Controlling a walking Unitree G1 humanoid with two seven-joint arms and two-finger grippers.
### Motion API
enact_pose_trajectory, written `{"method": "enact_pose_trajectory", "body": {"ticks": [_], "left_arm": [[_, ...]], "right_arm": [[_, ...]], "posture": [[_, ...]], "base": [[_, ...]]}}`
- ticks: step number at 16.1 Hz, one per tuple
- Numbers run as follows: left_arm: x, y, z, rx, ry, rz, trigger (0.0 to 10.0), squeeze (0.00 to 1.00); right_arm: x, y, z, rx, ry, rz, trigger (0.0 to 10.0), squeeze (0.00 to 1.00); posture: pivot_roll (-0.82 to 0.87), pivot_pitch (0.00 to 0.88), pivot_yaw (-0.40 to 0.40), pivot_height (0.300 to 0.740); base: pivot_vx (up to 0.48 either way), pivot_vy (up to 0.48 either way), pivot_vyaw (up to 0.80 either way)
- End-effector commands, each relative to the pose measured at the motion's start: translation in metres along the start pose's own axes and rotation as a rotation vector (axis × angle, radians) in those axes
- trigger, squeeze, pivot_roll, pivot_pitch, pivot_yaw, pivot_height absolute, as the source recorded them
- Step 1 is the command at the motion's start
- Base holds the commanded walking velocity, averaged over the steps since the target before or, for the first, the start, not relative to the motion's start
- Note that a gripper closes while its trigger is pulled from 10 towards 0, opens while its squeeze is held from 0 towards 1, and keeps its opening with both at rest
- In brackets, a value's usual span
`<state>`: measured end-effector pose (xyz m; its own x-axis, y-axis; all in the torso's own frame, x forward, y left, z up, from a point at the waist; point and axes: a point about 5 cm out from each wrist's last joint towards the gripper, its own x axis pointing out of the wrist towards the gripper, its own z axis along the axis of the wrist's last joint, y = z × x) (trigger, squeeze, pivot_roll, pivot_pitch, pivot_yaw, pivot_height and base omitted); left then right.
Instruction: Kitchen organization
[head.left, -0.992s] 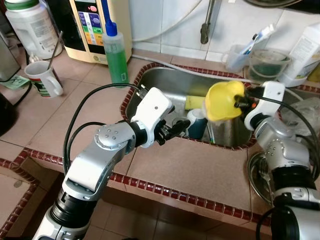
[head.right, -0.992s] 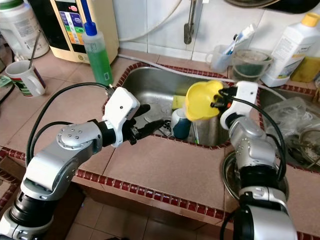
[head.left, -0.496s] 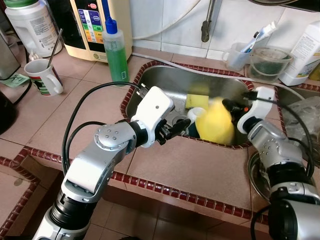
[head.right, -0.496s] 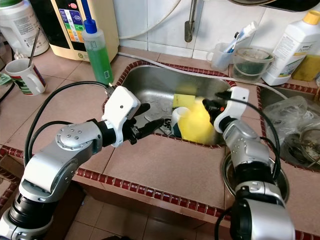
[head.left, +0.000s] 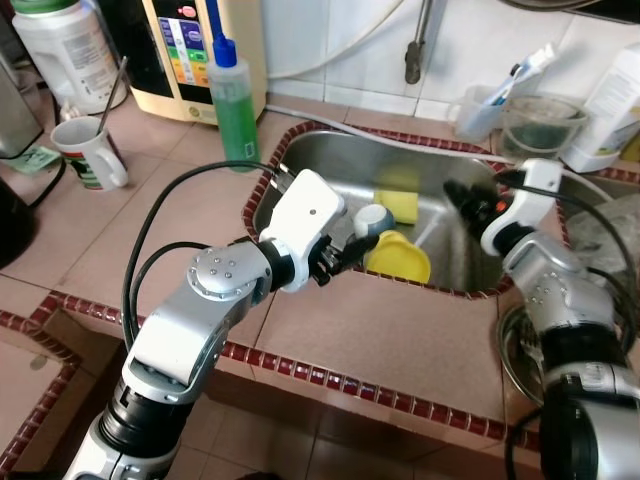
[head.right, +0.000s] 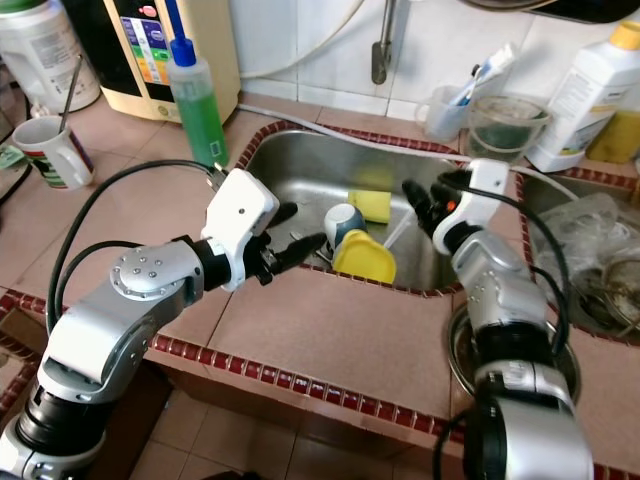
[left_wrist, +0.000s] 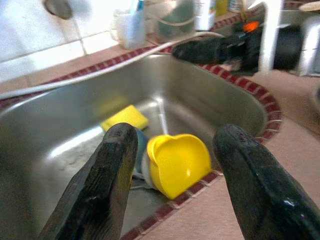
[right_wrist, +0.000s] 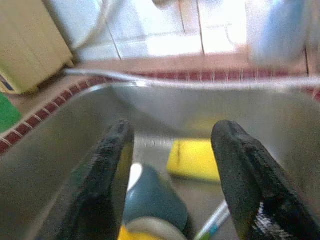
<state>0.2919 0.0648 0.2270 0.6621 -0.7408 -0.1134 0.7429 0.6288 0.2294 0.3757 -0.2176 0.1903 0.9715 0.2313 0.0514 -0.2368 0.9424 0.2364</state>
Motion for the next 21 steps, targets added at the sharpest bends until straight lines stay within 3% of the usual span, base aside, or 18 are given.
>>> {"method": "enact_pose_trajectory", "body": {"ticks": [1,5,6,11,14,19,21], "left_arm": [[0.0,0.007,0.002,0.026,-0.013,0.041,10.0,0.0],[0.006,0.024,-0.018,0.025,0.005,0.189,10.0,0.0],[0.008,0.027,-0.019,-0.053,-0.038,0.206,10.0,0.0],[0.008,0.03,-0.023,-0.09,-0.104,0.218,10.0,0.0],[0.006,0.022,-0.03,-0.045,-0.093,0.141,10.0,0.0],[-0.005,0.01,-0.037,-0.012,-0.11,0.025,10.0,0.0],[-0.008,0.009,-0.037,0.001,-0.104,0.0,10.0,0.0]], "right_arm": [[-0.005,0.005,0.006,-0.053,-0.051,0.026,10.0,0.0],[-0.037,0.025,0.013,-0.204,-0.218,-0.004,10.0,0.0],[-0.048,0.031,0.015,-0.246,-0.262,-0.04,10.0,0.0],[-0.081,0.045,0.025,-0.299,-0.38,-0.133,10.0,0.0],[-0.095,0.054,0.017,-0.277,-0.361,-0.169,10.0,0.0],[-0.118,0.078,-0.016,-0.249,-0.226,-0.209,10.0,0.0],[-0.125,0.083,-0.027,-0.146,-0.158,-0.21,10.0,0.0]], "posture": [[0.02,0.135,-0.003,0.74],[-0.01,0.105,-0.001,0.74],[-0.02,0.097,-0.001,0.74],[-0.06,0.061,0.003,0.74],[-0.07,0.053,0.005,0.74],[-0.07,0.056,0.003,0.74],[-0.07,0.061,0.006,0.74]], "base": [[0.0,0.0,0.0],[0.0,0.0,0.0],[0.0,0.0,0.0],[0.0,0.0,0.0],[0.0,0.0,0.0],[0.0,0.0,0.0],[0.0,0.0,0.0]]}}
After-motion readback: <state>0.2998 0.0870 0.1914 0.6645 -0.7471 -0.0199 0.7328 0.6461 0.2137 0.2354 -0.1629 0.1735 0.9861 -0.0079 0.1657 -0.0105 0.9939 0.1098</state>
